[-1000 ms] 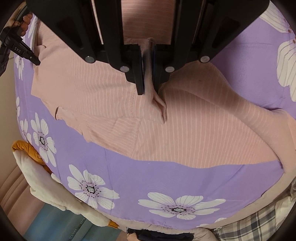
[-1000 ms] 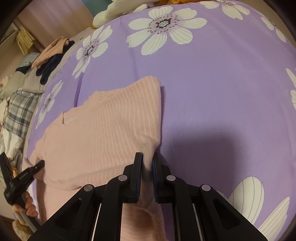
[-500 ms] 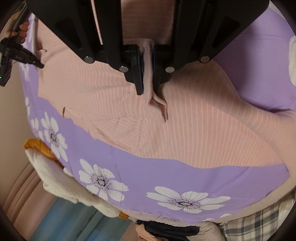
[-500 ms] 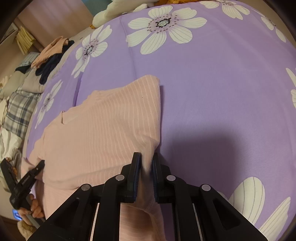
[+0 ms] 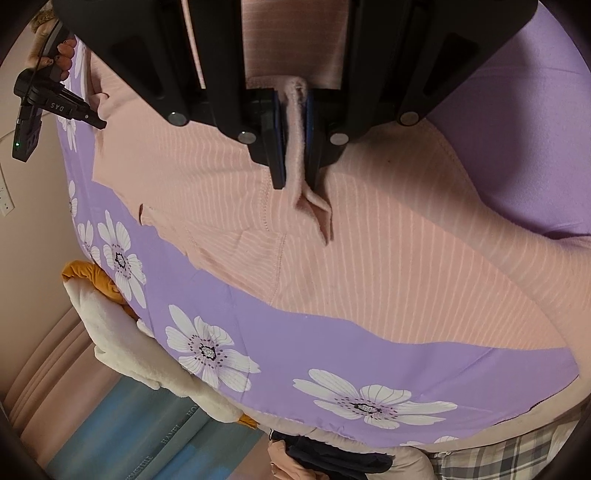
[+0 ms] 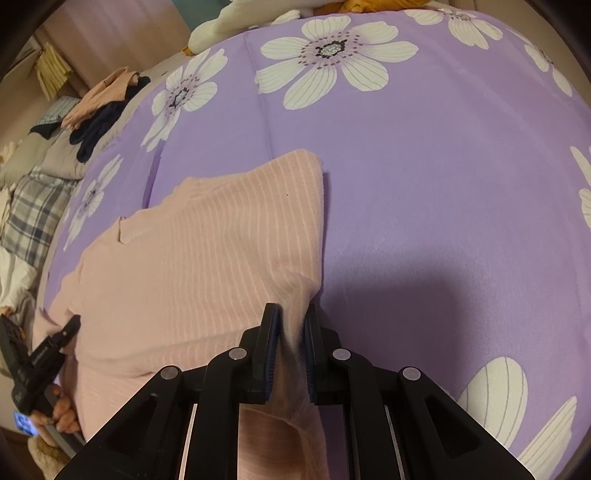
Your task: Fold small clothes
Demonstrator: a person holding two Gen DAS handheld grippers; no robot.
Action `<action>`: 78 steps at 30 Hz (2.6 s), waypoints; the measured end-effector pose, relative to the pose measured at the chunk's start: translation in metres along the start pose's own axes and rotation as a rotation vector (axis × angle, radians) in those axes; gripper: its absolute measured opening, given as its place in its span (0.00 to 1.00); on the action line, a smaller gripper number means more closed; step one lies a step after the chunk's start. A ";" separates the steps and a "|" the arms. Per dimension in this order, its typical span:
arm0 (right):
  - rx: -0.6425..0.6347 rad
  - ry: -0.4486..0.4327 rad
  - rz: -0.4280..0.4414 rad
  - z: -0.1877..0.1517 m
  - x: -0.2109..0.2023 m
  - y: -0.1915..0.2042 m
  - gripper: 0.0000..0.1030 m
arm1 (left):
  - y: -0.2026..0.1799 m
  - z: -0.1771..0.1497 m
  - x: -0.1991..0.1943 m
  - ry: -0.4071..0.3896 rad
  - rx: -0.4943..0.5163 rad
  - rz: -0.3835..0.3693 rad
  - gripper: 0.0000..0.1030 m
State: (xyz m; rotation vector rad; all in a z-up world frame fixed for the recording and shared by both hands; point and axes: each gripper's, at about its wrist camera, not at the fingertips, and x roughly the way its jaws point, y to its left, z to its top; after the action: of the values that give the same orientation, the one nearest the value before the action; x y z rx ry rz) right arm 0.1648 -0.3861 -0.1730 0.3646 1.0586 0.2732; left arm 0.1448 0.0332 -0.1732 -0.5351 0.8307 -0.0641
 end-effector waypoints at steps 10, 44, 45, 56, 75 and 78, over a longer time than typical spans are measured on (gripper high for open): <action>-0.032 -0.023 -0.049 -0.001 0.001 0.008 0.09 | 0.000 -0.001 0.000 -0.009 0.018 0.012 0.12; -0.059 -0.223 -0.144 -0.024 0.003 0.021 0.10 | -0.001 0.000 0.001 -0.023 0.044 0.031 0.12; -0.061 -0.224 -0.149 -0.025 0.003 0.022 0.10 | -0.001 0.000 0.001 -0.023 0.044 0.031 0.12; -0.200 -0.229 -0.393 -0.029 0.011 0.054 0.18 | 0.000 -0.002 0.002 -0.027 0.048 0.031 0.11; -0.226 -0.244 -0.464 -0.031 0.013 0.060 0.23 | 0.002 -0.002 0.001 -0.030 0.026 -0.004 0.11; -0.219 -0.245 -0.466 -0.031 0.013 0.059 0.25 | 0.002 -0.002 0.001 -0.029 0.029 0.000 0.11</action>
State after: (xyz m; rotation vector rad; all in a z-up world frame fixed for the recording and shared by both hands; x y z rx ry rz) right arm 0.1405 -0.3224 -0.1726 -0.0510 0.8335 -0.0729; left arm 0.1443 0.0340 -0.1760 -0.5078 0.8002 -0.0680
